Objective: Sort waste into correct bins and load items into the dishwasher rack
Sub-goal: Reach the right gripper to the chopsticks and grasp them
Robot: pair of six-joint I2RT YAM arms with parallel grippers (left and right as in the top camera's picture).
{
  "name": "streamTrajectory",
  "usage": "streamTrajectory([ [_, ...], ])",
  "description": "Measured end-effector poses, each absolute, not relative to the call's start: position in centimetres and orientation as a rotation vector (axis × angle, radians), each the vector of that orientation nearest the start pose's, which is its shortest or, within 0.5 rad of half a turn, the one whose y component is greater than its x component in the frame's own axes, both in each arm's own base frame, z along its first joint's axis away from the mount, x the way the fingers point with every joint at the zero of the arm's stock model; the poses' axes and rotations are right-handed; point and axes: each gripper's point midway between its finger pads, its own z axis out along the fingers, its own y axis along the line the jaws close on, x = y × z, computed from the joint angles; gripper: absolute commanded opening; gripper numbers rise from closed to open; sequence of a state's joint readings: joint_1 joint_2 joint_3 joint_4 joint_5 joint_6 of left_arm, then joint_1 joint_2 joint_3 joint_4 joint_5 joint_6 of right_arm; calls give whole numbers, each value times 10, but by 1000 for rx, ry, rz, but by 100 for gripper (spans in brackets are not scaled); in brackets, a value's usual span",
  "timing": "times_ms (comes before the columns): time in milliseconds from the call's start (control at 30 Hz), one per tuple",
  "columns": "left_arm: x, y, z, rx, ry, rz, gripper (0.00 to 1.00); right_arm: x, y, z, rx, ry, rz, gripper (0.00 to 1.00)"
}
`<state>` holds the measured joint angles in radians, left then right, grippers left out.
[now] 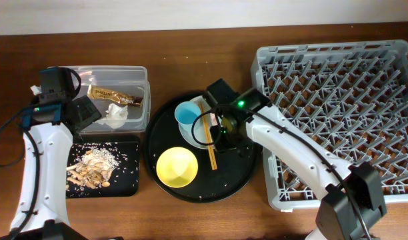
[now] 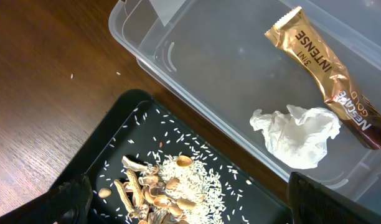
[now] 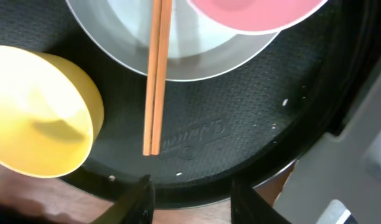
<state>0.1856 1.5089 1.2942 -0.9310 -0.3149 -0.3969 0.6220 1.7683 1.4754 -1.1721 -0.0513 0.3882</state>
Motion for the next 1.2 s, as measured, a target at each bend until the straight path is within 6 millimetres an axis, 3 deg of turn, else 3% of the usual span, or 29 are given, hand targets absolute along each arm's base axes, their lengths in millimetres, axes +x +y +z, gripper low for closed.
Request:
streamTrajectory([
  [133,338,118,167,-853,2526,360,99,278,210,105,-330,3055,134,35],
  [300,338,118,167,-853,2527,360,100,257,231,74,-427,3057,182,43],
  [500,338,118,167,-853,2527,360,99,261,241,64,-443,3005,228,41],
  [833,338,118,167,-853,2527,360,99,271,235,51,-427,2952,171,38],
  [900,338,118,167,-853,2527,360,99,267,231,41,-428,2960,153,38],
  [1200,338,118,167,-853,2527,360,99,267,230,31,-416,2946,161,38],
])
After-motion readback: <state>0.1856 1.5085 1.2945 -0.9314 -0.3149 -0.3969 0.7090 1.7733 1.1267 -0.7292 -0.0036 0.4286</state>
